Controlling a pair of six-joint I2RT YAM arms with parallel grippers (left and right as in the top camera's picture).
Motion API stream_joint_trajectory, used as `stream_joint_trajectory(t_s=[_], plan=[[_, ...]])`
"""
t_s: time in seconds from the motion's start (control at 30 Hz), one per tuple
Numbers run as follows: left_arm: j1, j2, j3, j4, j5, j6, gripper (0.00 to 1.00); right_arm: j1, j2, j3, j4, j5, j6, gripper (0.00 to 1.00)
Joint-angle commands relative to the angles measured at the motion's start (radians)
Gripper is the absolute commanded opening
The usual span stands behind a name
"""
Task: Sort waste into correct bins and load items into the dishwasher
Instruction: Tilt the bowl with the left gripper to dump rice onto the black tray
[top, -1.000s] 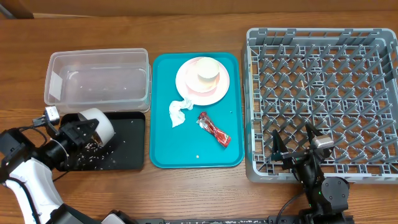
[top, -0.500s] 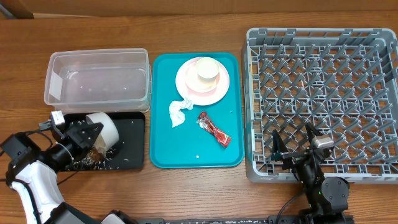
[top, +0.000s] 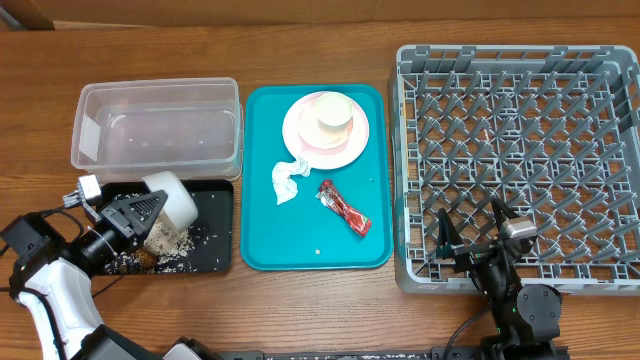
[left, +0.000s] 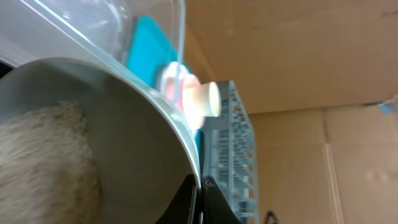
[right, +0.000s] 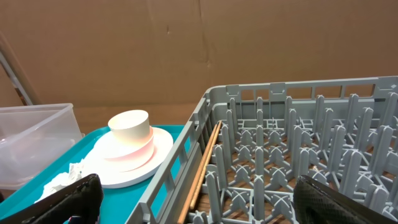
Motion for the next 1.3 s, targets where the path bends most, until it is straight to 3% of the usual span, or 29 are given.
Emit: stream_joint_trajectory(t_s=[0.0,0.13,0.33,0.47,0.57,0.83,0.97,1.27], plan=[[0.005,-0.021,-0.002,-0.003,0.143,-0.029,0.04,-0.008,-0.011,-0.011,0.005,0.006,0.005,1.0],[0.006,-0.02,-0.002,0.029,0.09,-0.045,0.04,-0.008,-0.011,-0.011,0.005,0.006,0.005,1.0],[0.005,-0.02,-0.002,0.003,0.206,-0.019,0.04,-0.008,-0.011,-0.011,0.005,0.006,0.005,1.0],[0.006,-0.02,-0.002,0.011,0.166,-0.024,0.04,-0.008,-0.011,-0.011,0.005,0.006,0.005,1.0],[0.005,-0.021,-0.002,-0.065,0.293,0.015,0.04,-0.008,-0.011,-0.011,0.005,0.006,0.005,1.0],[0.061,-0.02,-0.002,-0.017,0.121,-0.012,0.04,-0.008,-0.011,-0.011,0.005,0.006,0.004,1.0],[0.122,-0.02,-0.002,-0.007,0.267,-0.014,0.04,-0.008,-0.011,-0.011,0.005,0.006,0.005,1.0],[0.168,-0.02,-0.002,-0.076,0.293,0.048,0.04,-0.008,-0.012,-0.011,0.005,0.006,0.005,1.0]])
